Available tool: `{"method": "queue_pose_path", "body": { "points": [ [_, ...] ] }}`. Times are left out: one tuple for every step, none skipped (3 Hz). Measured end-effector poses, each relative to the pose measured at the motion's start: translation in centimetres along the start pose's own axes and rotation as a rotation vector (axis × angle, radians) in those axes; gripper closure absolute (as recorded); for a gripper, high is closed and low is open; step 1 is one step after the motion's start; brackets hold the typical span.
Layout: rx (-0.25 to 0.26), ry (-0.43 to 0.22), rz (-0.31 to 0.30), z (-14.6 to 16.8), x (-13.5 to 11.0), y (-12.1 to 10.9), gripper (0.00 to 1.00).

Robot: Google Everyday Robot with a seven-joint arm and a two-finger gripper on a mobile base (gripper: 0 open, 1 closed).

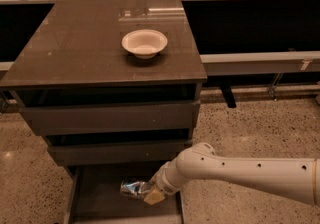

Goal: Place redbull can into bottom drawer

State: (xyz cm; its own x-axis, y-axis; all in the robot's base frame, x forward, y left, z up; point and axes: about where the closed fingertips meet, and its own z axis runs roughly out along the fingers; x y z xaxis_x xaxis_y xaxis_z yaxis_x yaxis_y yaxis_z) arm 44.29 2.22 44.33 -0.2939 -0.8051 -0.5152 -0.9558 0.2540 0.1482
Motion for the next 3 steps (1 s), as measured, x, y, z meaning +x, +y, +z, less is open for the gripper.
{"method": "queue_pose_path", "body": {
  "points": [
    [-0.011,-0.122,0.038,2.7,2.2,-4.1,1.00],
    [-0.152,-0.149,-0.016,11.3,6.1,-4.2,1.00],
    [-0.282,-0.161,-0.038,18.2,8.2,-1.4,1.00]
  ]
}}
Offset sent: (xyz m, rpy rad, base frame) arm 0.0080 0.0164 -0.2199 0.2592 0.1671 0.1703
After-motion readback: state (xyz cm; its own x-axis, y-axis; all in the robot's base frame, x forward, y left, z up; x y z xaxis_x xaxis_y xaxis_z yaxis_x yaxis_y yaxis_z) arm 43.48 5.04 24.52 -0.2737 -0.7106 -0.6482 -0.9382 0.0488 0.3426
